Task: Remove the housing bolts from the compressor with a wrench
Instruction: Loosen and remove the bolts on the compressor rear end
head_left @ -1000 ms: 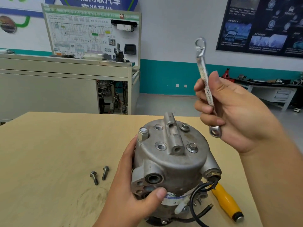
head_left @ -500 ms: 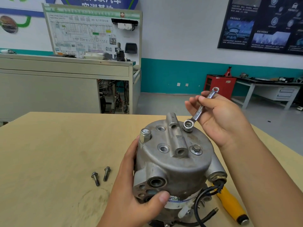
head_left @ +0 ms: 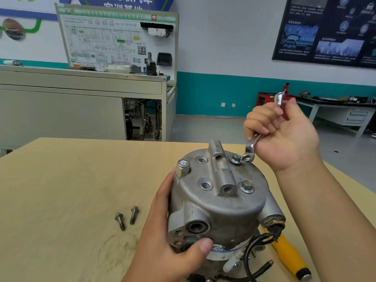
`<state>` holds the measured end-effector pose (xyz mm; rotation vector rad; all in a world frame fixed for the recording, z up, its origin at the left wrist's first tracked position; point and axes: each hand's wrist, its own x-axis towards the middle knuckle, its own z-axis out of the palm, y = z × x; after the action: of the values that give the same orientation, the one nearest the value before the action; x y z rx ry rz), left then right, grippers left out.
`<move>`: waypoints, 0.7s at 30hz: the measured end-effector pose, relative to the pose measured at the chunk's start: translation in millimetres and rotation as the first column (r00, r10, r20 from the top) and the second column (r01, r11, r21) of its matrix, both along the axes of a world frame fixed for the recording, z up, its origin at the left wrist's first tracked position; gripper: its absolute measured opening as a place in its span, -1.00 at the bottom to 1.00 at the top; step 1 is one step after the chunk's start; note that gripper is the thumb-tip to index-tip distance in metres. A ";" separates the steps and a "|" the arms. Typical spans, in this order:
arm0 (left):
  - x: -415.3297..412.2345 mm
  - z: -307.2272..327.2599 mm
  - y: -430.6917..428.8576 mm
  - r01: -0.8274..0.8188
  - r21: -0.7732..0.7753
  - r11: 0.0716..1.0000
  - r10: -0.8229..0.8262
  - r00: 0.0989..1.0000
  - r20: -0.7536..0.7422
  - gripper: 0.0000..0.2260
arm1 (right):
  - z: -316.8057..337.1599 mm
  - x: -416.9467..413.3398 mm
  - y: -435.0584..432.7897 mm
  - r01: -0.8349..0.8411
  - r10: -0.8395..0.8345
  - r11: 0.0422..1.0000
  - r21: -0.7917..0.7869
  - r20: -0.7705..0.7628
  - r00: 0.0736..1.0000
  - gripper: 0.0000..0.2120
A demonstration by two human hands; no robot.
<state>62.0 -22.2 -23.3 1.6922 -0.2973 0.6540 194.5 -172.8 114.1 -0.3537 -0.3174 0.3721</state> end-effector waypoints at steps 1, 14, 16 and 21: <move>-0.1 0.1 0.0 -0.005 -0.002 1.000 0.005 1.000 -0.003 -0.21 | -1.6 1.1 -0.3 -0.022 0.022 0.999 0.038 -0.011 1.000 -0.42; -1.3 2.8 -2.1 0.019 -0.035 0.999 -0.019 1.000 -0.002 -0.24 | -14.7 12.7 5.7 0.020 -0.023 0.998 -0.055 -0.065 0.998 -0.53; -1.6 2.2 -1.5 0.015 -0.040 0.999 -0.016 1.000 -0.014 -0.23 | -13.6 11.5 6.2 -0.027 0.018 0.995 -0.099 -0.087 0.996 -0.59; -1.3 4.1 -2.1 0.010 -0.045 0.999 -0.012 1.000 -0.024 -0.21 | -12.8 9.3 9.0 0.037 -0.061 0.969 -0.243 -0.093 0.994 -0.71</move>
<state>60.7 -24.3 -19.2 1.6533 -0.2723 0.6270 203.8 -163.7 101.3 -0.5785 -0.1643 0.3791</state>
